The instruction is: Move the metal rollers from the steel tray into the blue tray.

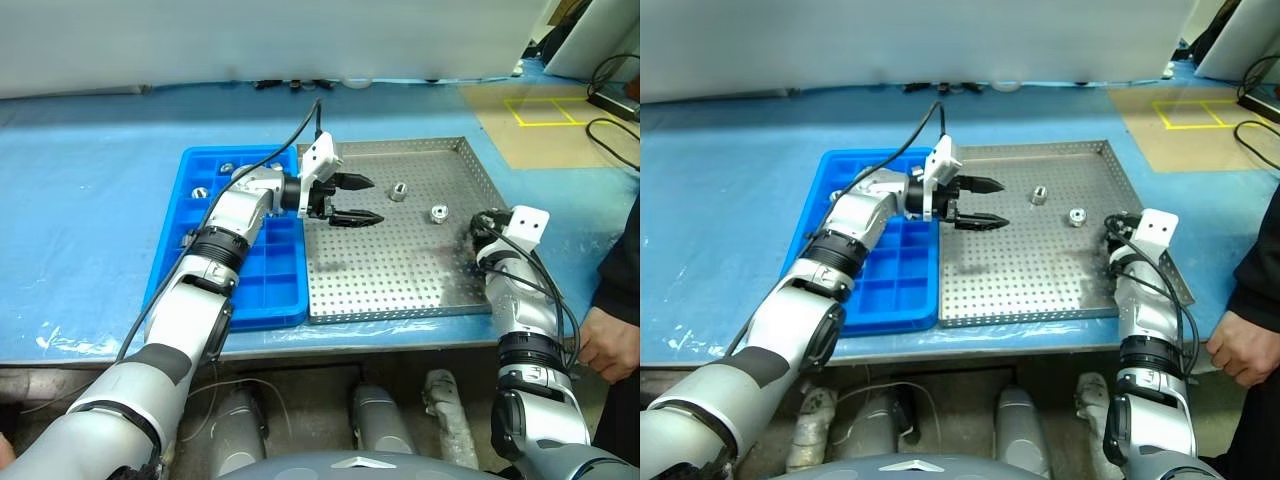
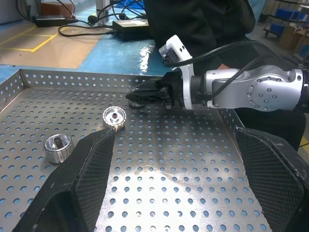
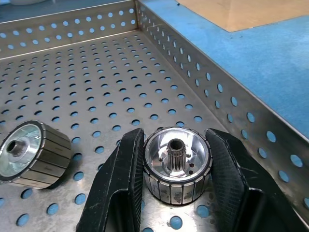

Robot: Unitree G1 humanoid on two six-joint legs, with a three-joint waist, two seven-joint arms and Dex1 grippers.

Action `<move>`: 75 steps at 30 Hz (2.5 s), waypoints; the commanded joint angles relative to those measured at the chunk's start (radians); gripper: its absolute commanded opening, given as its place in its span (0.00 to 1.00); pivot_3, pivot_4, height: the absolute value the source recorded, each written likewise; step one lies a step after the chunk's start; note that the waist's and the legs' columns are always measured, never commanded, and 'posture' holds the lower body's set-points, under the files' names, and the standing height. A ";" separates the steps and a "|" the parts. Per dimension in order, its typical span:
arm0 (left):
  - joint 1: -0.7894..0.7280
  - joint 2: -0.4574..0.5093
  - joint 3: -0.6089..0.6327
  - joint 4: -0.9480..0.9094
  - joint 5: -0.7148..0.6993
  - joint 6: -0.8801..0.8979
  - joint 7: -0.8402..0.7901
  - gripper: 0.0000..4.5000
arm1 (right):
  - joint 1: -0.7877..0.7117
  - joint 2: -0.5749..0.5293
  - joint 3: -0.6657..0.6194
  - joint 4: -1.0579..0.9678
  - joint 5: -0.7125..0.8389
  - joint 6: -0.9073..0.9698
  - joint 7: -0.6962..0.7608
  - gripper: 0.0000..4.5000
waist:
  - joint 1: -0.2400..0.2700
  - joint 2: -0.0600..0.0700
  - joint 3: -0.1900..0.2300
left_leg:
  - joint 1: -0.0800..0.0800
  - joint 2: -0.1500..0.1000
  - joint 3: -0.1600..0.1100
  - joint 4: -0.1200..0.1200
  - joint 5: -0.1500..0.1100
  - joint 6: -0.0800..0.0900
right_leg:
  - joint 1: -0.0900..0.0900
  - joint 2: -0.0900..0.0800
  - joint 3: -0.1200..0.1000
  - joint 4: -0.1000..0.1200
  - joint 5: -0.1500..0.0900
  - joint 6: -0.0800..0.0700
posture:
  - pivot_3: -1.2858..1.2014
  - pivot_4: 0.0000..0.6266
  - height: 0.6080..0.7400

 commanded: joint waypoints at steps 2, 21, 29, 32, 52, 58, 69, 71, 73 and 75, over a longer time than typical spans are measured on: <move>-0.020 0.023 0.026 -0.056 -0.027 0.015 -0.004 0.93 | 0.006 0.012 0.024 -0.102 0.025 0.036 0.029 0.35 | 0.001 0.001 0.000 | -0.001 0.000 0.000 -0.001 0.000 0.000 | -0.002 0.000 0.001 0.000 0.000 0.000 | 0.33 0.24 1.00; 0.125 0.282 0.180 -0.294 -0.103 0.192 0.138 0.93 | -0.318 0.078 0.280 -0.310 0.071 0.169 0.294 0.35 | 0.090 0.010 0.006 | -0.003 0.001 0.002 -0.015 0.007 -0.004 | -0.014 0.002 0.005 0.002 0.001 0.001 | 0.46 0.24 1.00; 0.271 0.347 0.215 -0.515 -0.156 0.314 0.229 0.93 | -0.370 0.124 0.299 -0.252 0.090 0.169 0.344 0.35 | 0.167 0.010 0.006 | -0.007 0.001 0.001 -0.019 0.009 -0.008 | -0.015 0.001 -0.003 0.003 0.001 0.001 | 0.50 0.24 1.00; 0.282 0.342 0.206 -0.520 -0.153 0.309 0.254 0.93 | -0.392 0.154 0.260 -0.320 0.177 0.257 0.341 0.35 | 0.172 0.010 0.006 | -0.008 0.001 0.000 -0.018 0.009 -0.013 | -0.015 0.001 -0.008 0.004 0.001 0.001 | 0.50 0.24 1.00; 0.085 0.078 0.146 -0.365 -0.201 0.266 0.267 0.93 | -0.272 0.141 0.297 -0.631 0.277 0.445 0.290 0.35 | 0.162 0.010 0.006 | -0.004 0.003 -0.005 -0.020 0.018 -0.027 | -0.015 0.002 -0.009 0.012 0.003 0.006 | 0.44 0.24 1.00; 0.086 0.083 0.119 -0.329 -0.169 0.238 0.261 0.85 | -0.255 0.138 0.302 -0.644 0.275 0.446 0.276 0.35 | 0.162 0.010 0.006 | -0.004 0.003 -0.005 -0.020 0.018 -0.027 | -0.015 0.003 -0.009 0.013 0.003 0.006 | 0.43 0.24 1.00; 0.061 0.084 0.082 -0.245 -0.113 0.176 0.261 0.38 | -0.240 0.137 0.298 -0.651 0.270 0.445 0.252 0.35 | 0.163 0.010 0.006 | -0.004 0.002 -0.005 -0.019 0.018 -0.025 | -0.014 0.002 -0.009 0.013 0.003 0.006 | 0.43 0.24 1.00; 0.052 0.081 0.083 -0.226 -0.102 0.170 0.277 0.38 | -0.236 0.136 0.298 -0.652 0.269 0.445 0.249 0.35 | 0.163 0.010 0.006 | -0.004 0.002 -0.005 -0.019 0.019 -0.025 | -0.014 0.002 -0.009 0.014 0.003 0.006 | 0.43 0.24 1.00; 0.053 0.084 0.085 -0.230 -0.108 0.172 0.263 0.38 | -0.233 0.137 0.297 -0.654 0.270 0.446 0.244 0.35 | 0.162 0.010 0.006 | -0.004 0.002 -0.005 -0.019 0.019 -0.025 | -0.014 0.002 -0.009 0.014 0.003 0.006 | 0.43 0.24 1.00; 0.059 0.092 0.089 -0.252 -0.126 0.187 0.238 0.38 | -0.229 0.137 0.298 -0.655 0.270 0.447 0.241 0.35 | 0.162 0.010 0.006 | -0.004 0.002 -0.005 -0.019 0.019 -0.024 | -0.014 0.002 -0.009 0.014 0.003 0.006 | 0.43 0.24 1.00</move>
